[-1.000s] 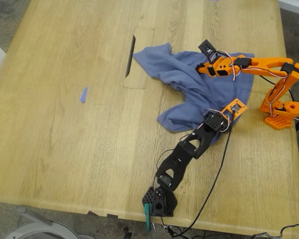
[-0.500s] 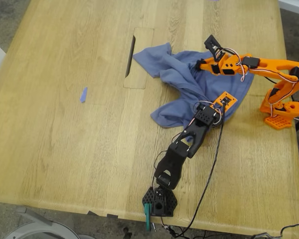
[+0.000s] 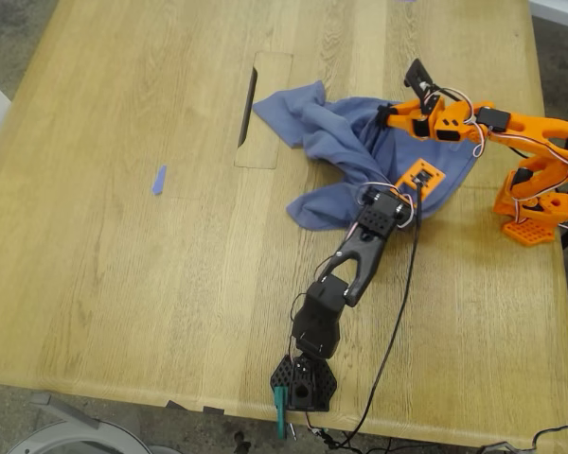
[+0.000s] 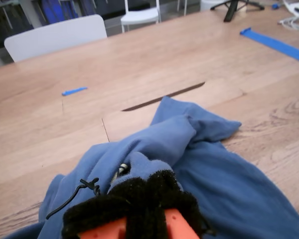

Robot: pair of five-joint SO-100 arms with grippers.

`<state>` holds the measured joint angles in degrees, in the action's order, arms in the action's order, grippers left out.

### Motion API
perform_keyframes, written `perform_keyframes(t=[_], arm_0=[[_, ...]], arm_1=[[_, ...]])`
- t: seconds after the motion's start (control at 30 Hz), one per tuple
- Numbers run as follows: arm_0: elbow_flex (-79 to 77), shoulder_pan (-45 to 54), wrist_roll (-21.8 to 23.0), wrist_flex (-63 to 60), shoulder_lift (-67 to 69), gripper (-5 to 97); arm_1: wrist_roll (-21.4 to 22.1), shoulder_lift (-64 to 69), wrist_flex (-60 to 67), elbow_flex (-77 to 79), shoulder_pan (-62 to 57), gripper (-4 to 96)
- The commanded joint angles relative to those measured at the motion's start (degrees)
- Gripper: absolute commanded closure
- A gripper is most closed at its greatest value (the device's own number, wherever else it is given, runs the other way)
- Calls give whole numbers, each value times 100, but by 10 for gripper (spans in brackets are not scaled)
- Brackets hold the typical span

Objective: Fold a T-shirt

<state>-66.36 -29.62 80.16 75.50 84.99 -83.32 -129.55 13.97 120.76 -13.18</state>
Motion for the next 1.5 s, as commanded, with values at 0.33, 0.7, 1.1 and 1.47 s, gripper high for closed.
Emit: perform_keyframes(t=[0.33, 0.7, 1.1, 1.47], arm_0=[[2145, 510, -53, 1160, 1143, 917], [3278, 1063, -35, 1468, 1143, 917], [4403, 1336, -44, 1441, 1116, 917], [5212, 1670, -79, 1011, 1116, 917]], arm_1=[[-193, -976, -466, -334, 79, 912], [-299, -1292, -633, -756, 149, 912], [-343, -1169, -668, -1723, 448, 912], [-396, -580, -809, -3041, 343, 912]])
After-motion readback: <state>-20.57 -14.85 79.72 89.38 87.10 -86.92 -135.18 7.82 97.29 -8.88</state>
